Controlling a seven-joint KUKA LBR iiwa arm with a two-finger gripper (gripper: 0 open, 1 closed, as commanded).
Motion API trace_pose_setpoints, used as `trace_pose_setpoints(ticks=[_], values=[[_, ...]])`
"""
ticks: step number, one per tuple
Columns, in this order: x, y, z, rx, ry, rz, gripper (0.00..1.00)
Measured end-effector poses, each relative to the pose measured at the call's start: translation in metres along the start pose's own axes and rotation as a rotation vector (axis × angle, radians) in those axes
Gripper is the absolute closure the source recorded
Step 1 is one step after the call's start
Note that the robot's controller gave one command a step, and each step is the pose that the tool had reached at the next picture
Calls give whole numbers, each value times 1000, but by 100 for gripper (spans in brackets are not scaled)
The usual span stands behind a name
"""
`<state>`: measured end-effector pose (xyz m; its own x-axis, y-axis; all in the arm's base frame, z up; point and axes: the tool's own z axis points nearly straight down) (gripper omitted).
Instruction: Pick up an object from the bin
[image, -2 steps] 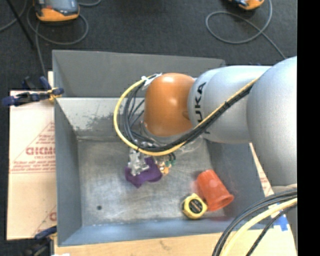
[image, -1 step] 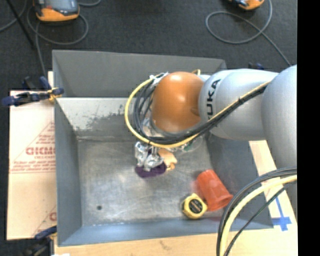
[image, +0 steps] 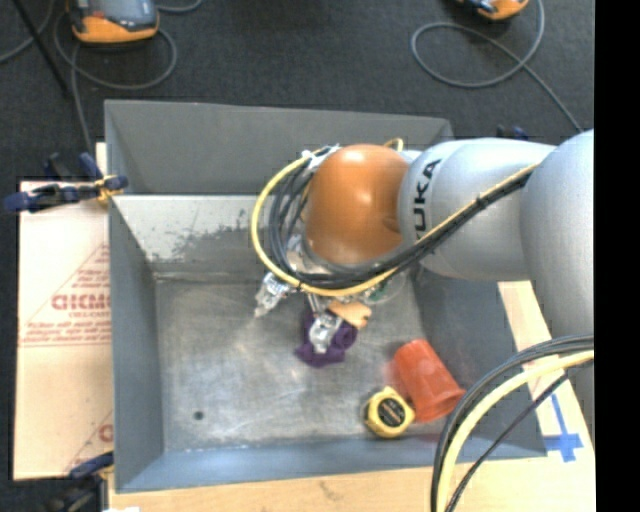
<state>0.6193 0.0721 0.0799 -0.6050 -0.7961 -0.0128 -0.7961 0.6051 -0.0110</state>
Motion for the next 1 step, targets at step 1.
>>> trace_pose_setpoints(ticks=[1], values=[[-4, 0, -2, 5, -12, 1, 100]])
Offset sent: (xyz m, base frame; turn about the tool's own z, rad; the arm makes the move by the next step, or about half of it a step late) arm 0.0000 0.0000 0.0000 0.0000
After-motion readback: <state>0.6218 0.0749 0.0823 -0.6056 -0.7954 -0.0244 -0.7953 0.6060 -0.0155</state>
